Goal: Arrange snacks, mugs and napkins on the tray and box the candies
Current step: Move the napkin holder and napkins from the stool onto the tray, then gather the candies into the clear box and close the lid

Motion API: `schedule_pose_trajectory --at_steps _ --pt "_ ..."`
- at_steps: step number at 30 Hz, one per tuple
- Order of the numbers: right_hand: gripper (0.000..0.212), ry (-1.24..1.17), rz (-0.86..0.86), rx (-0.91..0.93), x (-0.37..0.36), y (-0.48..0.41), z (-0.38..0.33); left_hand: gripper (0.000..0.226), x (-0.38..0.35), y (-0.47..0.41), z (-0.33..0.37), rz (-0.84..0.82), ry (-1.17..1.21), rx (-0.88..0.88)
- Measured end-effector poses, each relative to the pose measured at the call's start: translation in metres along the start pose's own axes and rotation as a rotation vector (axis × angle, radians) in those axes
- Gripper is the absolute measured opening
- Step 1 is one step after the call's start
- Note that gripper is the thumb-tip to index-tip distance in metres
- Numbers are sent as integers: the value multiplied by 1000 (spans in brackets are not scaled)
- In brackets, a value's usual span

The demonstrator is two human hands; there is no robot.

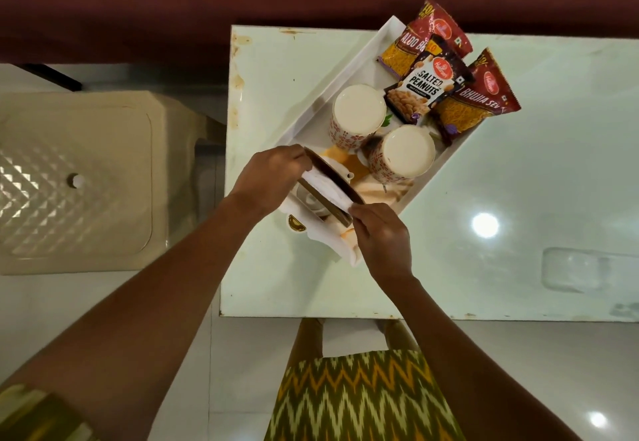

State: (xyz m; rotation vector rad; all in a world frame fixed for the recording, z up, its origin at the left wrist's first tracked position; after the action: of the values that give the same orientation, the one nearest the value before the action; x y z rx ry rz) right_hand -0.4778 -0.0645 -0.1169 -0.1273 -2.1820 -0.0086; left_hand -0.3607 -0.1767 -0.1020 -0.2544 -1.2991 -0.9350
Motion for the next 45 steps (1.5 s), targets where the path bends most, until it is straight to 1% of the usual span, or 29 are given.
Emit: schedule_pose_trajectory --at_steps 4,8,11,13,15,17,19,20,25,29,31,33,35,36,38,40,41,44,45 --pt "16 57 -31 15 -11 -2 4 40 -14 -5 -6 -16 47 49" --pt "27 120 -69 22 -21 -1 4 45 -23 -7 -5 -16 84 42" --pt "37 131 -98 26 -25 -2 0 49 -30 -3 -12 -27 77 90" --pt "37 131 -88 23 -24 -2 -2 51 -34 -1 -15 -18 78 125" --pt "30 129 -36 10 -16 -2 -3 51 -32 4 -16 30 116 173" --pt "24 115 20 5 -5 -2 -4 48 -28 13 -14 135 207 250" --pt "20 93 68 3 9 -1 -4 47 -24 27 -10 252 341 350" --pt "18 83 91 -3 18 -1 -3 48 -24 33 -8 284 413 403" --pt "17 13 156 -61 73 -19 27 49 -36 57 6 300 709 647" --pt "19 -32 163 -92 119 -63 70 45 -43 72 12 425 942 949" --pt "26 -77 138 -133 137 -95 99 44 -52 74 16 464 1023 1063" --pt "34 -135 69 -208 146 -132 131 47 -66 73 19 495 1098 1141" --pt "41 -182 -51 -299 147 -172 165 48 -82 70 23 517 1147 1235" --pt "45 -257 -121 -379 145 -191 181 48 -90 70 22 528 1170 1291" --pt "62 -494 -309 -561 131 -220 209 47 -105 68 25 569 1259 1401" --pt "81 -701 -484 -715 113 -239 228 44 -117 63 25 615 1358 1458" --pt "88 -767 -545 -776 105 -244 235 43 -121 61 25 631 1392 1475" --pt "100 -808 -683 -865 84 -252 243 38 -135 61 21 644 1430 1561" --pt "102 -812 -728 -872 77 -254 244 31 -139 62 20 652 1461 1573"
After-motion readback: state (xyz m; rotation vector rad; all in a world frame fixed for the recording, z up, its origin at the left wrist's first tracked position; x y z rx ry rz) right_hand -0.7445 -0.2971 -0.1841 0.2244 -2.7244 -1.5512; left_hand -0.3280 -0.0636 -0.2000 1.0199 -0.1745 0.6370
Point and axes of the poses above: each hand's wrist, its own y-axis away from the middle knuckle, its own x-axis out of the back of the hand, z = x × y, the point moved 7 cm from there along -y, towards the middle knuckle, and after that the axes turned 7 degrees about -z, right-handed, at the moved point
